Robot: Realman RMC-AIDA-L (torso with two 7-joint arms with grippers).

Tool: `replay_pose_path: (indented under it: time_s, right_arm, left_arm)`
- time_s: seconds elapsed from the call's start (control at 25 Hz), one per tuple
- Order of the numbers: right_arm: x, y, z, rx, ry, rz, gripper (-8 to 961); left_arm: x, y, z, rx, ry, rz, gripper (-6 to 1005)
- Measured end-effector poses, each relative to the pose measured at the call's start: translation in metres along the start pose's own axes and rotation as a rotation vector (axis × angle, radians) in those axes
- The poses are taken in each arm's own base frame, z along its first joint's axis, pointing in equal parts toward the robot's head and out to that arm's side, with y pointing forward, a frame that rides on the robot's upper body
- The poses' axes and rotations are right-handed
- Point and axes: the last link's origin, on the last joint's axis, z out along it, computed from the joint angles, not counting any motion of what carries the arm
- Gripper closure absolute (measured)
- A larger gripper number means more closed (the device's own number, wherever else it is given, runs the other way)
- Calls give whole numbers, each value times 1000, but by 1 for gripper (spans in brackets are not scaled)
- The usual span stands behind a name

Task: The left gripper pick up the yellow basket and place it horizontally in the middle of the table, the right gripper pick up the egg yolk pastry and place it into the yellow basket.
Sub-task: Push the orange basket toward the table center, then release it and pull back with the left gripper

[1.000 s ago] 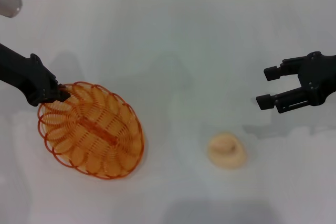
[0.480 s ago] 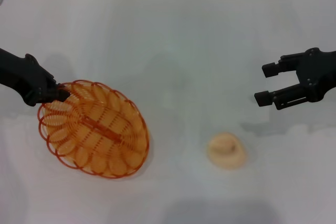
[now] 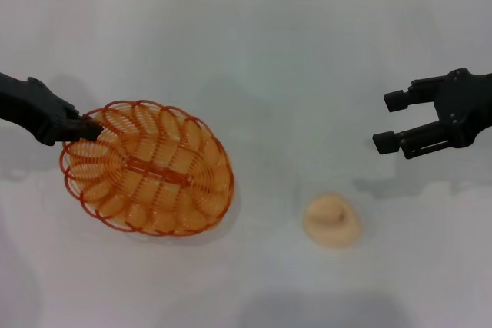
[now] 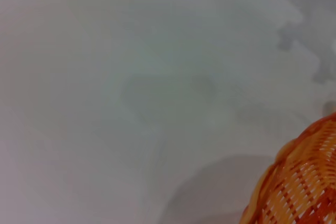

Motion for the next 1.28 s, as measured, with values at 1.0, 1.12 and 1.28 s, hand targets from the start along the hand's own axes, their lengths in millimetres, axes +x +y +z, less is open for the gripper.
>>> replay_pose_path:
  time_s: [1.0,1.12,1.28]
  right_arm:
    - [-9,1,4,-22,1,-8,97]
    - [-9,2,5,-24,1,-9,97]
    - [-9,2,5,-25,1,-8,97]
  left_arm:
    - [18,20,6,-161,3,-374,933]
    - [19,21,8,-160,-17,-380,933]
    - [18,20,9,-146,-45,-382,933]
